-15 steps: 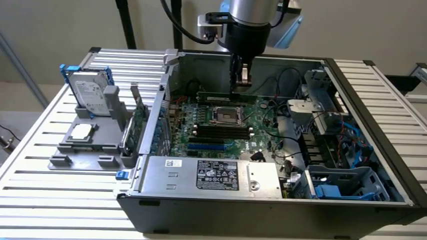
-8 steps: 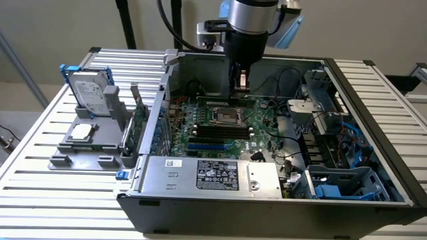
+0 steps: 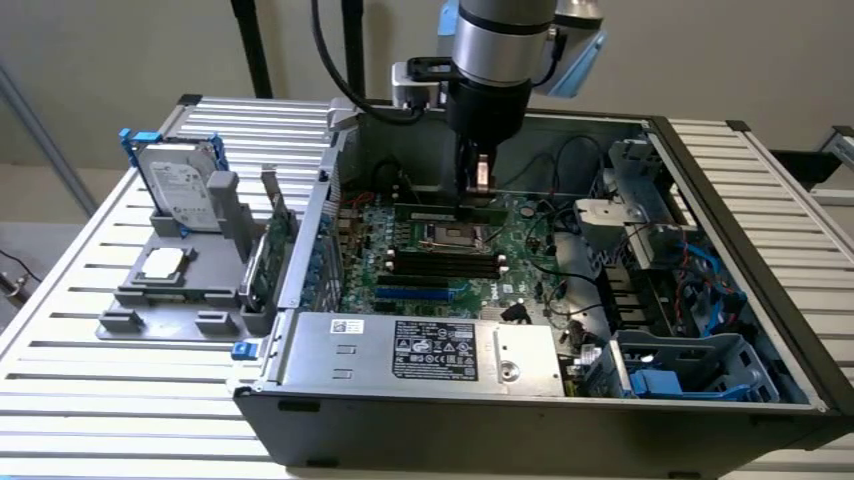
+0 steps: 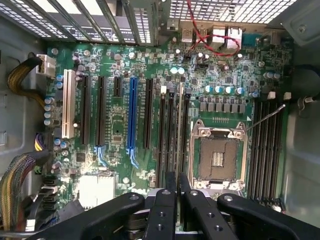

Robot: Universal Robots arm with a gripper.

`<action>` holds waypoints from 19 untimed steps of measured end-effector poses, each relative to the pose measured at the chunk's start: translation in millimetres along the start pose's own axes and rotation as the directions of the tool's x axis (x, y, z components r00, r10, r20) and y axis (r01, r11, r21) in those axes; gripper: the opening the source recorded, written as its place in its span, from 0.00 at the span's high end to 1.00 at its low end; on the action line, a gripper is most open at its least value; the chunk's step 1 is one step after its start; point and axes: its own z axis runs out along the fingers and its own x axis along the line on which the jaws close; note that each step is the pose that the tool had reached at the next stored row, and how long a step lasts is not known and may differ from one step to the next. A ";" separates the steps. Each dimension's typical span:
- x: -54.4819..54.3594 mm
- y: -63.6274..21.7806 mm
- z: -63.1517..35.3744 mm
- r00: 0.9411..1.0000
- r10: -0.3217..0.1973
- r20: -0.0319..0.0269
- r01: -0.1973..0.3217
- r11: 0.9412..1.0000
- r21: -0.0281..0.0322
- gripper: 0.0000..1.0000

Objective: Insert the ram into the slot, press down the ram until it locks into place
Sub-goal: 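Insert the ram into the slot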

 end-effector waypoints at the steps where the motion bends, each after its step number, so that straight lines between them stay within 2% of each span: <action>1: 0.4 0.1 1.8 1.000 0.000 0.000 0.000 1.000 0.000 0.87; 11: 11.0 -0.3 19.8 1.000 0.000 0.000 0.000 1.000 0.000 0.87; 19: 11.9 -0.9 34.3 1.000 0.000 -0.001 0.000 1.000 0.000 0.87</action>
